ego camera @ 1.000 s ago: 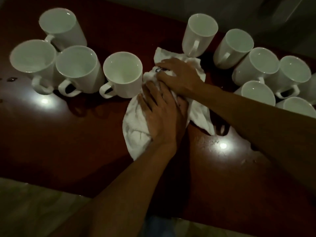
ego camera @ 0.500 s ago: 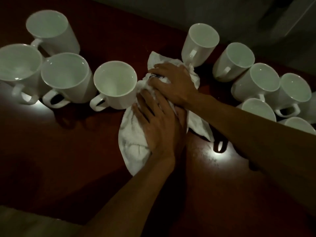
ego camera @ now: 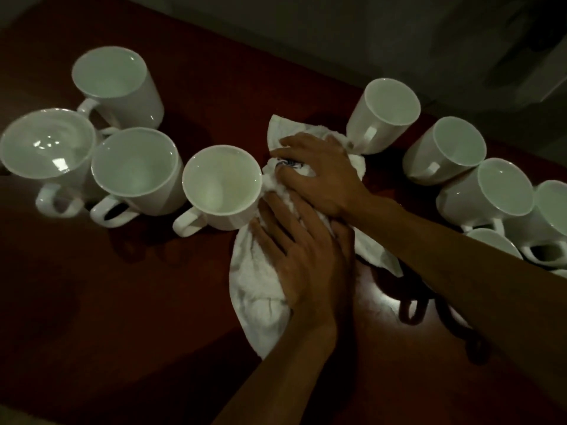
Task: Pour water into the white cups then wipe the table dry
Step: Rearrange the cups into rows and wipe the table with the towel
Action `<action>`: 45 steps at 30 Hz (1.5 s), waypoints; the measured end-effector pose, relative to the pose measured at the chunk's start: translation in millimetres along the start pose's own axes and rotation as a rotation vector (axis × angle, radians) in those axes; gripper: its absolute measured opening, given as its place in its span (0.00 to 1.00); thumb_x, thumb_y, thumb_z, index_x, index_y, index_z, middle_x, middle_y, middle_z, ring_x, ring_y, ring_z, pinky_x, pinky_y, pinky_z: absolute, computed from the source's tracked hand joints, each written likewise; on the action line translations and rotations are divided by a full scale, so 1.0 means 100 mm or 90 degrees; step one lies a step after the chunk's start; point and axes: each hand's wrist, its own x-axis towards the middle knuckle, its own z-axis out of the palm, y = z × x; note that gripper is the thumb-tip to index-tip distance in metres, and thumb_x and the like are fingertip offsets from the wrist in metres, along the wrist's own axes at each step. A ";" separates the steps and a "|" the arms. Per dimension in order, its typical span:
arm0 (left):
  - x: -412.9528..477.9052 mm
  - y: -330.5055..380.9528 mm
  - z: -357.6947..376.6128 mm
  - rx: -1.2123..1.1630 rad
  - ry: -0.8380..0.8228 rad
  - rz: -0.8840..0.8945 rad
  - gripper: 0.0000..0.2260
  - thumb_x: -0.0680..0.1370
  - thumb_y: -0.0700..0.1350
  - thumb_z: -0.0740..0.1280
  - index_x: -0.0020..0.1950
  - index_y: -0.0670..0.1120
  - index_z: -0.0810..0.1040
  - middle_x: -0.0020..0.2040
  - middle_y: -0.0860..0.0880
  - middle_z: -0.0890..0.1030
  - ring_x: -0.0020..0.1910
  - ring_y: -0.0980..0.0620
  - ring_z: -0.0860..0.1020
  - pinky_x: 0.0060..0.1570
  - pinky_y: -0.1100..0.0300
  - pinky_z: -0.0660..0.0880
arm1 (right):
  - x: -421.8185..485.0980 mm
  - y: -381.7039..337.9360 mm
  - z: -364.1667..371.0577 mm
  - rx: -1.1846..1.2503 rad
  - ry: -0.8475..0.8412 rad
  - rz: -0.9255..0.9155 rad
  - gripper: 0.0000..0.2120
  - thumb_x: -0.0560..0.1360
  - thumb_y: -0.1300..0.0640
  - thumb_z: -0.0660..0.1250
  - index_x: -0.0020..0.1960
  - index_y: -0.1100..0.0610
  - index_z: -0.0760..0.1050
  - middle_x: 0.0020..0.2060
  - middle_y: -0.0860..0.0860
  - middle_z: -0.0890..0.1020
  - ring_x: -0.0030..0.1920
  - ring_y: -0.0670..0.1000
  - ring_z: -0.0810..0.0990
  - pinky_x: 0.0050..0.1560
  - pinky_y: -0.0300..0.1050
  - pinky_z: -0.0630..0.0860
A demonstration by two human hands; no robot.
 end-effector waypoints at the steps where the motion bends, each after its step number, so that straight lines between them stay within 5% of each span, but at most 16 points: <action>1: 0.00 0.01 0.00 -0.004 0.002 -0.005 0.32 0.85 0.57 0.42 0.79 0.34 0.50 0.77 0.27 0.53 0.76 0.29 0.56 0.74 0.35 0.55 | 0.01 0.01 0.00 0.001 0.001 -0.002 0.20 0.78 0.41 0.58 0.67 0.44 0.76 0.71 0.44 0.73 0.75 0.45 0.63 0.77 0.60 0.48; 25: 0.52 0.51 0.32 -0.059 0.134 -0.250 0.30 0.83 0.54 0.43 0.80 0.37 0.52 0.78 0.31 0.52 0.79 0.34 0.51 0.75 0.37 0.53 | 0.64 0.14 -0.09 0.028 -0.077 -0.110 0.21 0.76 0.42 0.62 0.66 0.46 0.77 0.70 0.44 0.74 0.73 0.44 0.65 0.77 0.58 0.44; 34: 0.54 0.53 0.29 -0.010 0.112 -0.258 0.30 0.83 0.55 0.53 0.80 0.39 0.56 0.79 0.32 0.55 0.79 0.35 0.52 0.75 0.38 0.53 | 0.73 0.08 -0.03 -0.021 -0.073 -0.098 0.24 0.76 0.38 0.59 0.69 0.45 0.74 0.72 0.44 0.71 0.74 0.44 0.63 0.78 0.57 0.42; 45: 0.47 0.54 0.23 -0.024 0.115 -0.254 0.28 0.86 0.55 0.50 0.79 0.38 0.58 0.78 0.32 0.56 0.78 0.33 0.56 0.75 0.38 0.57 | 0.79 0.04 -0.04 -0.049 -0.123 -0.163 0.26 0.75 0.37 0.53 0.68 0.41 0.74 0.74 0.42 0.70 0.76 0.44 0.61 0.78 0.59 0.43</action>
